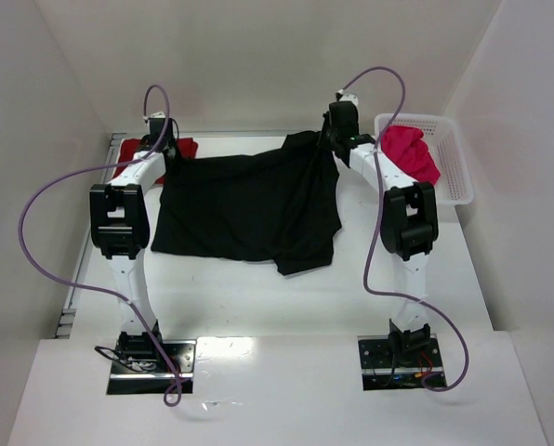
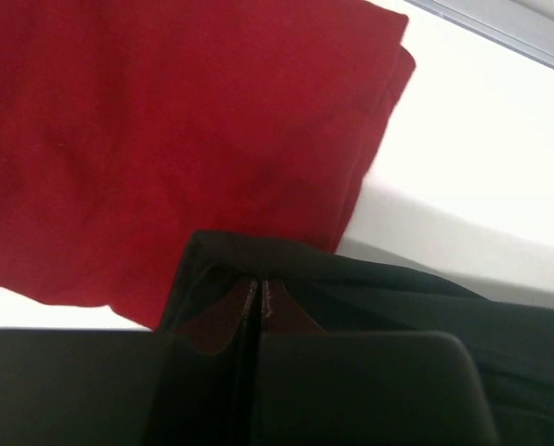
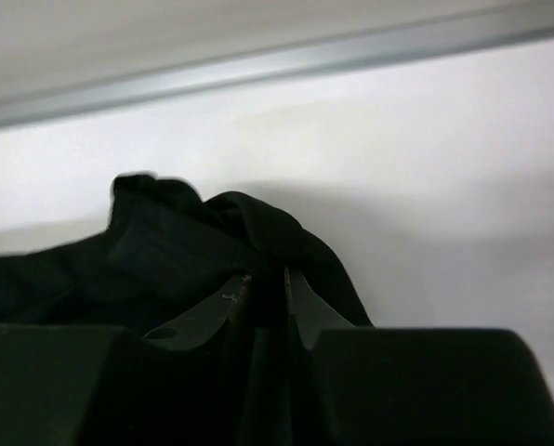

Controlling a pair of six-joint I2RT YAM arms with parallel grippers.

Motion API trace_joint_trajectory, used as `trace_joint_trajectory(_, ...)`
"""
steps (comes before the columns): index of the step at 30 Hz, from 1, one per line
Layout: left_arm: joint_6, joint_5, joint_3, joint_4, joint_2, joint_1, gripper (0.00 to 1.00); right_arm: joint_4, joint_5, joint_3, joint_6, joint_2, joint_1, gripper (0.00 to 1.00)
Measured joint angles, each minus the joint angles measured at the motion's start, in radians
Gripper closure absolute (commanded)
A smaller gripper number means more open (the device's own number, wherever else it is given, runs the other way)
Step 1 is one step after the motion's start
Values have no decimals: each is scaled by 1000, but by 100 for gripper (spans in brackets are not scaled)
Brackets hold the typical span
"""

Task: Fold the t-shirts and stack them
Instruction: Flatten out the tshirt

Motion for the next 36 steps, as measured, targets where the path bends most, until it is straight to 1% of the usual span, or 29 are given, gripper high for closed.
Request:
trace_joint_trajectory(2, 0, 4, 0, 3, 0, 7, 100, 2, 11, 32, 3, 13, -22, 74)
trace_joint_trajectory(4, 0, 7, 0, 5, 0, 11, 100, 2, 18, 65, 4, 39, -40, 73)
trace_joint_trajectory(5, 0, 11, 1, 6, 1, 12, 100, 3, 21, 83, 6, 57, -48, 69)
trace_joint_trajectory(7, 0, 16, 14, 6, 12, 14, 100, 2, 21, 114, 10, 99, -62, 68)
trace_joint_trajectory(14, 2, 37, 141, -7, 122, 16, 100, -10, -8, 230, 18, 272, -68, 68)
trace_joint_trajectory(15, 3, 39, 164, -16, 139, 15, 100, -16, -15, 255, 18, 294, -68, 66)
trace_joint_trajectory(17, 16, 42, 212, -29, 170, 16, 89, -32, -26, 310, 19, 334, -68, 61)
trace_joint_trajectory(18, 21, 43, 232, -39, 183, 17, 81, -43, -33, 333, 19, 346, -68, 58)
trace_joint_trajectory(19, 22, 44, 252, -48, 193, 18, 67, -51, -40, 349, 18, 352, -68, 51)
trace_joint_trajectory(20, 27, 44, 265, -53, 198, 19, 58, -54, -47, 356, 18, 352, -68, 47)
trace_joint_trajectory(21, 28, 45, 272, -59, 198, 20, 37, -56, -51, 357, 16, 348, -68, 42)
trace_joint_trajectory(22, 34, 44, 275, -61, 198, 21, 27, -58, -54, 356, 12, 341, -68, 32)
trace_joint_trajectory(23, 39, 45, 276, -63, 194, 22, 20, -59, -59, 348, 10, 330, -68, 10)
trace_joint_trajectory(24, 44, 48, 273, -64, 188, 24, 14, -50, -68, 321, 7, 310, -68, 4)
trace_joint_trajectory(25, 48, 51, 266, -68, 180, 26, 5, -48, -74, 276, 0, 276, -68, 0)
trace_joint_trajectory(26, 55, 55, 250, -69, 164, 29, 2, -50, -78, 227, -7, 239, -68, 0)
trace_joint_trajectory(27, 57, 58, 223, -74, 141, 32, 0, -43, -84, 163, -15, 191, -68, 0)
trace_joint_trajectory(30, 74, 75, 132, -100, 45, 45, 0, -40, -101, -35, -27, 20, -67, 0)
trace_joint_trajectory(34, 76, 127, -11, -156, -138, 57, 0, -34, -114, -238, -35, -220, -56, 0)
trace_joint_trajectory(36, 71, 175, -112, -160, -256, 61, 0, -28, -118, -331, -33, -332, -39, 0)
